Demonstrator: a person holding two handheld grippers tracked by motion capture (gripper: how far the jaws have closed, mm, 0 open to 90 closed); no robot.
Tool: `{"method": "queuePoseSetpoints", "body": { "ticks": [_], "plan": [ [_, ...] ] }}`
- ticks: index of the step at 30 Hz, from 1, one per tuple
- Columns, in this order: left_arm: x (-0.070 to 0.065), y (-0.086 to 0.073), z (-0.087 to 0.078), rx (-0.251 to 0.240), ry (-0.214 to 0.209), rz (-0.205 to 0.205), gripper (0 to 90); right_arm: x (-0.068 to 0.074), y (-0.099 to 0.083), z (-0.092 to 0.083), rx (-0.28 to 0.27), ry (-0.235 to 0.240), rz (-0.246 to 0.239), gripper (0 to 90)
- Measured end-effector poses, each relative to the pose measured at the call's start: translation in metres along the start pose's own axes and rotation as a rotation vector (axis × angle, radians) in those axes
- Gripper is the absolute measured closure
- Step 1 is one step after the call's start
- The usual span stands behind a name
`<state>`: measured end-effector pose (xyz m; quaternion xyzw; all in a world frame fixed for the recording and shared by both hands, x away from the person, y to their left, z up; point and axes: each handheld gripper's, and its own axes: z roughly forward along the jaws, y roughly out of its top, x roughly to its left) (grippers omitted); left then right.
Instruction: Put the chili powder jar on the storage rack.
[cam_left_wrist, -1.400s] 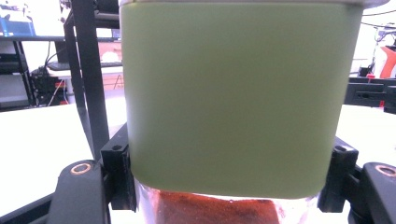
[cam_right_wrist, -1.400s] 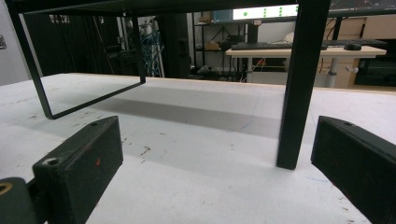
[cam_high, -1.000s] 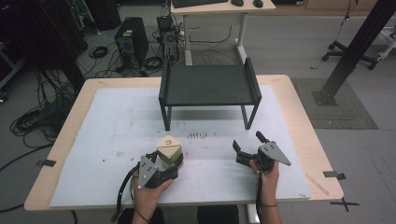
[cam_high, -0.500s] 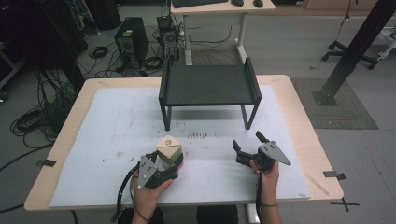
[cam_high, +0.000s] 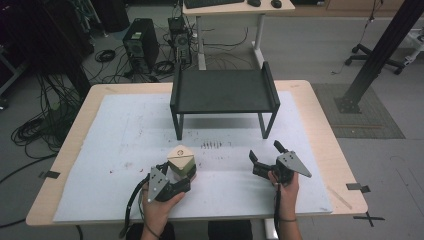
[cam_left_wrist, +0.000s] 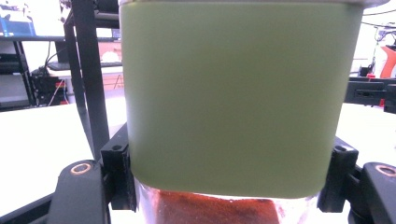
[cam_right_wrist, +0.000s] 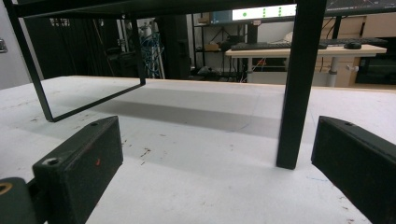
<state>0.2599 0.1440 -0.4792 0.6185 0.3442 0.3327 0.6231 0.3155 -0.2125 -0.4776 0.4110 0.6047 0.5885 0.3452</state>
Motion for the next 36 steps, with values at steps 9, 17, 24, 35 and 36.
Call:
{"method": "queuePoseSetpoints", "body": {
  "ticks": [9, 17, 24, 35, 36],
  "plan": [
    [-0.0002, 0.0, -0.0001, -0.001, 0.002, 0.003, 28.3, 0.0002, 0.0, 0.0, 0.0, 0.0, -0.004, 2.0],
    [-0.0006, 0.0, -0.0001, -0.001, 0.004, 0.004, 28.2, 0.0002, -0.0001, -0.0002, -0.003, -0.001, -0.003, 2.0],
    [-0.0005, 0.0, -0.0001, -0.001, 0.004, 0.004, 28.2, 0.0002, -0.0003, -0.0006, -0.008, -0.003, -0.002, 2.0],
    [-0.0005, 0.0, -0.0002, -0.001, 0.005, 0.006, 28.2, 0.0001, -0.0005, -0.001, -0.013, -0.002, -0.001, 2.0],
    [-0.0005, 0.0, -0.0002, 0.0, 0.005, 0.006, 28.2, 0.0003, -0.0005, -0.0011, -0.014, -0.003, -0.003, 2.0]
  ]
}}
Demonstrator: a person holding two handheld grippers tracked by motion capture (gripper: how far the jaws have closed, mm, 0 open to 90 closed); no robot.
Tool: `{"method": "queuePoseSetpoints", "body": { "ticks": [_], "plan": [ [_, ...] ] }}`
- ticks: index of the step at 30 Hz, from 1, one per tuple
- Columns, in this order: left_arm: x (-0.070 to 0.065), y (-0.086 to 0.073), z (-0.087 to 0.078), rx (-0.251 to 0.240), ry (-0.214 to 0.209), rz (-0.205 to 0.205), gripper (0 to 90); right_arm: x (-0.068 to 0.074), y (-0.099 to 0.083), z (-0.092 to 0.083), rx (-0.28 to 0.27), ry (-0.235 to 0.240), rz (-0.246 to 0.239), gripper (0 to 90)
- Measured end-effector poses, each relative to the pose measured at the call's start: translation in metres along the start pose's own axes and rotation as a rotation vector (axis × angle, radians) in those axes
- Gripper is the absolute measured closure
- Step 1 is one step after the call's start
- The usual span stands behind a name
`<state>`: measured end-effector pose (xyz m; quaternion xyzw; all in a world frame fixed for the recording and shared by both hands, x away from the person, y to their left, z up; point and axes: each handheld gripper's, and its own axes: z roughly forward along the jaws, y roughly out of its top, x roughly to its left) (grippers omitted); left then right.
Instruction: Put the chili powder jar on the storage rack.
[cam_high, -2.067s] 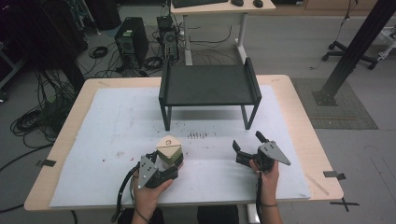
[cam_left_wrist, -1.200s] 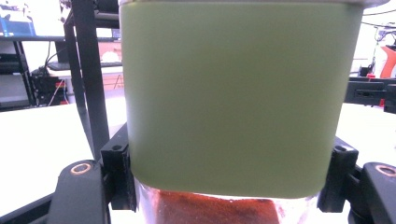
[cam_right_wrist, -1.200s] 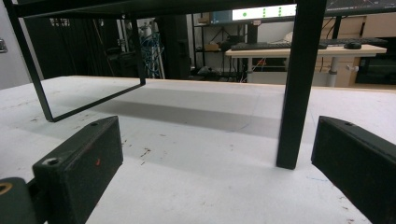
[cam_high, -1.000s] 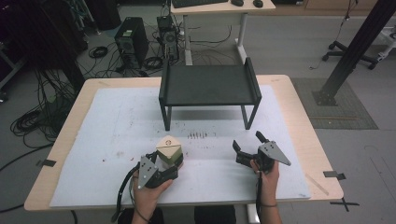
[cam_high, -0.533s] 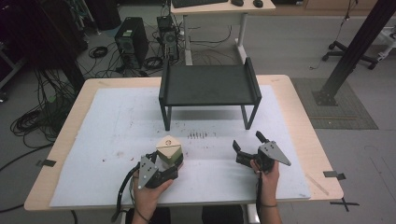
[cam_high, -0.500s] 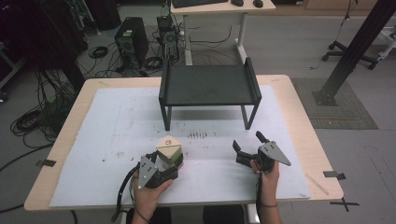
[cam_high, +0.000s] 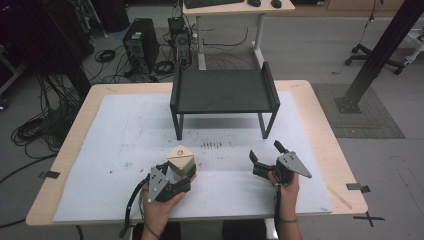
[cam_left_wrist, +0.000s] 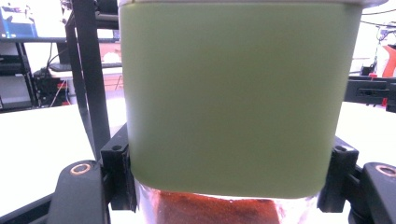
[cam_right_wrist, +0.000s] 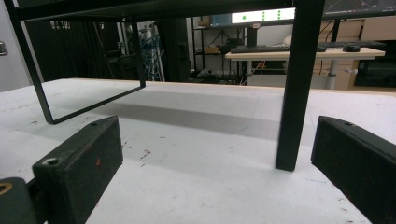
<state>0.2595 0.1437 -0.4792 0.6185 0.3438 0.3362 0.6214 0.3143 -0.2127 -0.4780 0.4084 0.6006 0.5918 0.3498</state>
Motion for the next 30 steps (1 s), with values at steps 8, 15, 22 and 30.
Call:
{"method": "queuePoseSetpoints", "body": {
  "ticks": [8, 15, 22, 30],
  "plan": [
    [-0.0001, 0.0001, 0.0002, 0.0, 0.001, 0.0, 28.2, 0.0002, 0.0003, 0.0006, 0.007, 0.001, -0.003, 2.0],
    [-0.0001, 0.0001, 0.0001, 0.0, 0.001, 0.0, 28.2, 0.0006, 0.0001, 0.0002, 0.003, 0.001, -0.008, 2.1],
    [0.0004, 0.0001, 0.0, 0.0, -0.003, -0.005, 28.3, 0.0008, -0.0003, -0.0005, -0.01, -0.006, -0.007, 2.0],
    [0.0009, 0.0005, -0.0004, 0.002, -0.007, -0.012, 28.4, 0.0006, -0.0003, -0.0007, -0.012, -0.006, -0.004, 2.0]
  ]
}}
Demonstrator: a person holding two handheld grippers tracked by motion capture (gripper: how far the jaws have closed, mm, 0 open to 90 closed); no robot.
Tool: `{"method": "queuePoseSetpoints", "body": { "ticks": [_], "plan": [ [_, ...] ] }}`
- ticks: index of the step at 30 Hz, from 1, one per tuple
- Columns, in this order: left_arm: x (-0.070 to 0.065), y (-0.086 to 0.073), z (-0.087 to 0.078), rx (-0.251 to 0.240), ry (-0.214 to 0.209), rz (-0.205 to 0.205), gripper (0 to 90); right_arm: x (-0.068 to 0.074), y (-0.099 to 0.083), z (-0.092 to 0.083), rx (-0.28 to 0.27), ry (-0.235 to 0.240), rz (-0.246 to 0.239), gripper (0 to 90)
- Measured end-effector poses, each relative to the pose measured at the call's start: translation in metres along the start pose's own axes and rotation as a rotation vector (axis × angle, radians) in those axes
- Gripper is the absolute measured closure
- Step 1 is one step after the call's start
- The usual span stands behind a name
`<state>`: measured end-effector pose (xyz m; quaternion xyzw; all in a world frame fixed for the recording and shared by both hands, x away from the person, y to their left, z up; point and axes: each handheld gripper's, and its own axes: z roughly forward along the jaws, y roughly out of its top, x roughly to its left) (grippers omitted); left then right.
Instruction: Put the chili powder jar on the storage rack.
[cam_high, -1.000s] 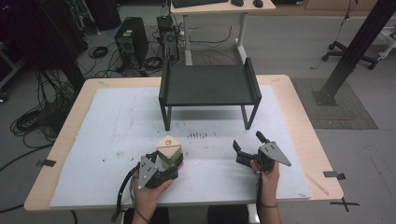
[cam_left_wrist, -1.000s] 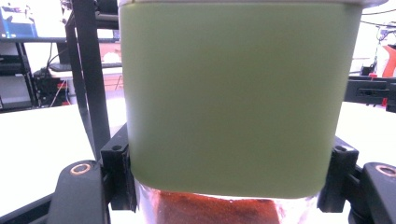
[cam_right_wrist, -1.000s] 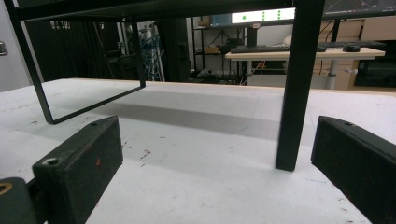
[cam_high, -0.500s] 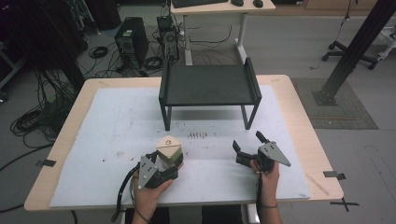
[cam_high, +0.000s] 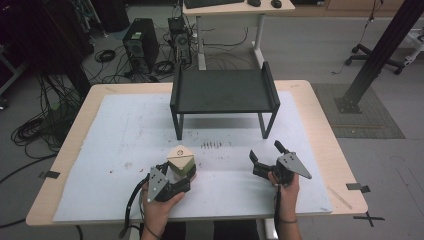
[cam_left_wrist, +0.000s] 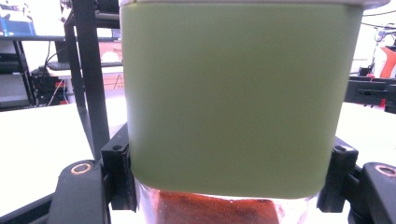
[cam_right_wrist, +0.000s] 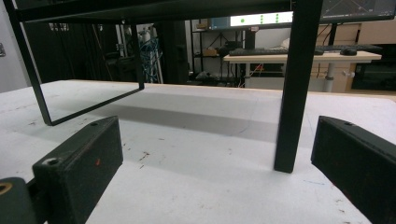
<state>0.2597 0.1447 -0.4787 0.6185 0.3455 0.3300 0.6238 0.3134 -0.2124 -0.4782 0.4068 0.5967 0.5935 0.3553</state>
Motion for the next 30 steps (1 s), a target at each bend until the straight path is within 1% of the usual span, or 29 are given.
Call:
{"method": "queuePoseSetpoints", "body": {
  "ticks": [7, 15, 19, 23, 27, 30],
  "plan": [
    [0.001, 0.002, -0.002, 0.014, -0.005, -0.012, 28.5, 0.0, 0.0, 0.0, -0.003, 0.0, -0.001, 2.0],
    [0.001, 0.006, 0.001, 0.048, -0.011, -0.008, 28.5, 0.0, 0.0, 0.0, -0.006, 0.001, 0.004, 2.0],
    [0.003, 0.008, 0.002, 0.055, -0.02, -0.021, 28.5, -0.001, 0.0, 0.0, -0.006, 0.001, 0.006, 2.1],
    [0.003, 0.011, 0.004, 0.049, -0.039, -0.027, 28.5, -0.001, 0.0, 0.0, -0.006, 0.002, 0.006, 2.1],
    [0.005, 0.015, 0.007, 0.04, -0.041, -0.037, 28.5, -0.001, 0.0, 0.0, -0.005, 0.004, 0.005, 2.1],
    [0.007, 0.021, 0.01, 0.033, -0.044, -0.028, 28.5, -0.001, 0.0, 0.0, -0.006, 0.004, 0.006, 2.1]
  ]
}}
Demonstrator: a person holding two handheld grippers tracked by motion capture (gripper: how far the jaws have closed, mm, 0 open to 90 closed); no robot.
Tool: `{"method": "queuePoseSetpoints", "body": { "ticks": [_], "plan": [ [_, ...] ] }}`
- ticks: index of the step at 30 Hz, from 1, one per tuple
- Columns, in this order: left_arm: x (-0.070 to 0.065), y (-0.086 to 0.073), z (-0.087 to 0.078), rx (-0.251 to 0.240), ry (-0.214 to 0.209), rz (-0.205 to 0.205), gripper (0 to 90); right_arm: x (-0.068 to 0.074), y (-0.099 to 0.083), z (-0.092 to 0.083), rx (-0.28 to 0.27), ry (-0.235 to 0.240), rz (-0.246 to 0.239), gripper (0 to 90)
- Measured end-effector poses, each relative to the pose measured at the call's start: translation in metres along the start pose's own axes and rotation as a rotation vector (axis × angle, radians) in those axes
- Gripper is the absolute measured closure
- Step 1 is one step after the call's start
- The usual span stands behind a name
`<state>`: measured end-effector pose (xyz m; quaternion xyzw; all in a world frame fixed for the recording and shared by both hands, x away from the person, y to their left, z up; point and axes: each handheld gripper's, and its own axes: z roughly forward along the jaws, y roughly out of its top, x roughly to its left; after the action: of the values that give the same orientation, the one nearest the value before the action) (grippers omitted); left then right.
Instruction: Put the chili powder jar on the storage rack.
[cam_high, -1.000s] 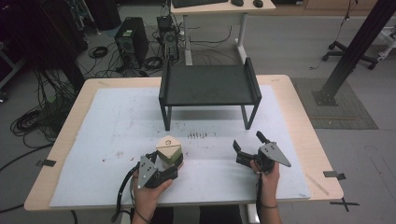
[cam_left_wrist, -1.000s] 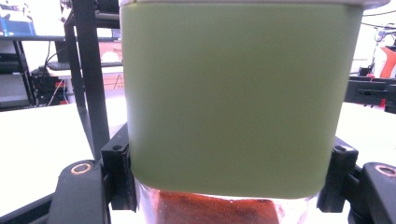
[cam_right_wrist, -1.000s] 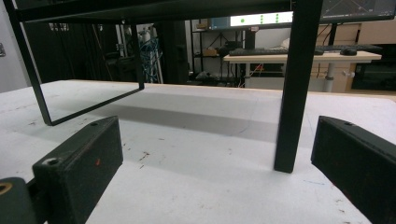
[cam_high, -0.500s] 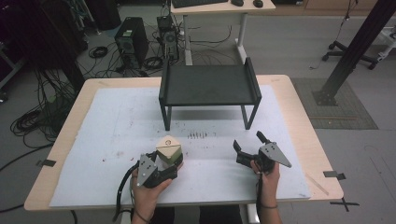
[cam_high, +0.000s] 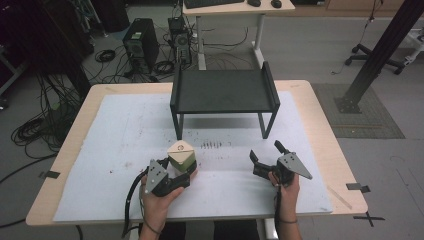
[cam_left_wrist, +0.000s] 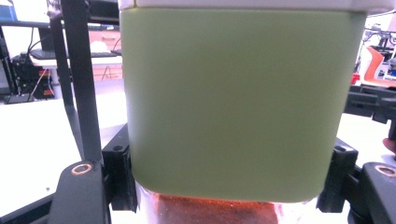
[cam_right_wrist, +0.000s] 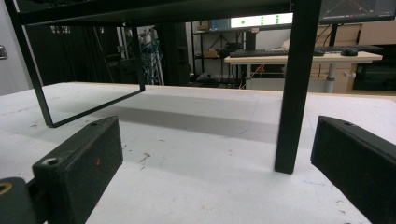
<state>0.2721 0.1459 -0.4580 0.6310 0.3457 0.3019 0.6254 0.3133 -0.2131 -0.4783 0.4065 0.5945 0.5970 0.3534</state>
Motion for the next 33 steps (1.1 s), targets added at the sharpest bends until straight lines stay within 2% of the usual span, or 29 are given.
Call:
{"method": "queuePoseSetpoints", "body": {
  "ticks": [33],
  "plan": [
    [0.014, 0.056, 0.037, -0.029, -0.022, 0.034, 28.6, 0.0, 0.0, 0.0, -0.002, 0.003, 0.004, 2.1]
  ]
}}
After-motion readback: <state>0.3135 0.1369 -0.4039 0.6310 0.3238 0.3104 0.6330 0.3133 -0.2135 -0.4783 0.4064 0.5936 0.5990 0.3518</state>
